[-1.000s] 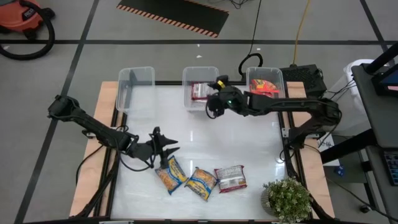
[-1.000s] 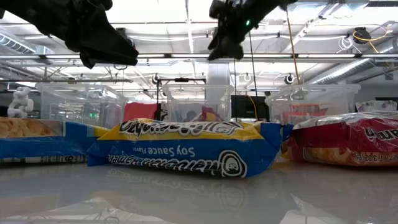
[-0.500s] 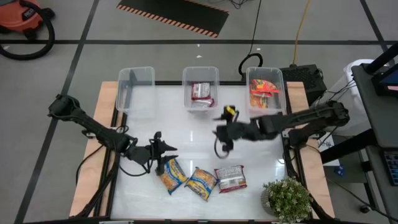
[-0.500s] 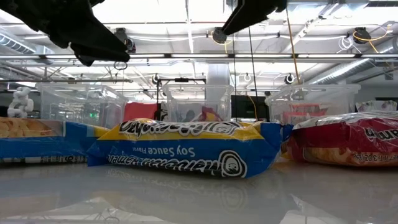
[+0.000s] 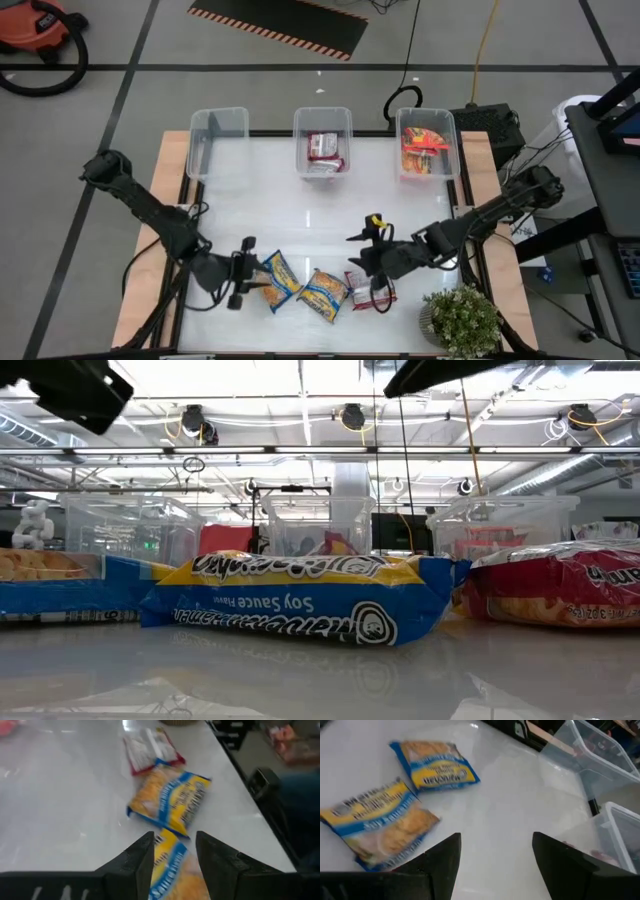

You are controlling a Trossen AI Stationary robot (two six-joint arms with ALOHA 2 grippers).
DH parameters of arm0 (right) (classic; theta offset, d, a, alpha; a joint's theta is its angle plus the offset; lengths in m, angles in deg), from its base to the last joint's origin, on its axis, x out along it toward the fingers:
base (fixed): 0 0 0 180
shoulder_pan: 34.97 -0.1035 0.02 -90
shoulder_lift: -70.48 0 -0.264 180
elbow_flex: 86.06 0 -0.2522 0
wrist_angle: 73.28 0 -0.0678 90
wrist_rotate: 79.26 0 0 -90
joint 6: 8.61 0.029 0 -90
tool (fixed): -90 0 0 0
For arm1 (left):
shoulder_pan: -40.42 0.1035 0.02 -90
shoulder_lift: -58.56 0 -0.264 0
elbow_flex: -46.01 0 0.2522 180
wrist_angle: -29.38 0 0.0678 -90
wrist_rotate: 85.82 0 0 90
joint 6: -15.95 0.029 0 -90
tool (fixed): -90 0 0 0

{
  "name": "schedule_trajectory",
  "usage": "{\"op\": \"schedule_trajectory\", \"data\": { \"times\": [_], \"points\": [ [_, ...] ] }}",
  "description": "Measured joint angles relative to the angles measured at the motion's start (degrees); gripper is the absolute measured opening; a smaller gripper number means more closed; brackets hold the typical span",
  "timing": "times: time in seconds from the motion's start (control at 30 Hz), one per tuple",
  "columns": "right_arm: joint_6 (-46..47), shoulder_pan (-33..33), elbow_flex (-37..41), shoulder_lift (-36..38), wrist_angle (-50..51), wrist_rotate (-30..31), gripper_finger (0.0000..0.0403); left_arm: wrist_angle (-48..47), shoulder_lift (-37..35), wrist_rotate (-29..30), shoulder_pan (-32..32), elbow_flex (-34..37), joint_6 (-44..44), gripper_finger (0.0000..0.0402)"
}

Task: Sort Maruchan noodles
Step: Put the left blue noodle pack into the left transparent bin

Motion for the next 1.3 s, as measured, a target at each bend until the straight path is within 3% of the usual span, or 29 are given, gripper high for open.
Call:
{"op": "schedule_trajectory", "data": {
  "times": [0.4,0.77,1.3],
  "points": [
    [5.6,-3.4,0.0,0.0,-8.5,0.0,0.0240,-12.5,10.3,2.6,-7.6,-1.5,-3.3,0.0270],
    [5.7,-4.8,0.0,0.0,-11.7,0.0,0.0240,-23.1,15.1,2.9,-8.1,-1.5,-17.2,0.0274],
    [1.6,-3.5,0.0,0.0,-11.7,0.2,0.0240,-22.5,19.0,1.4,-5.7,-1.7,-19.6,0.0269]
  ]
}}
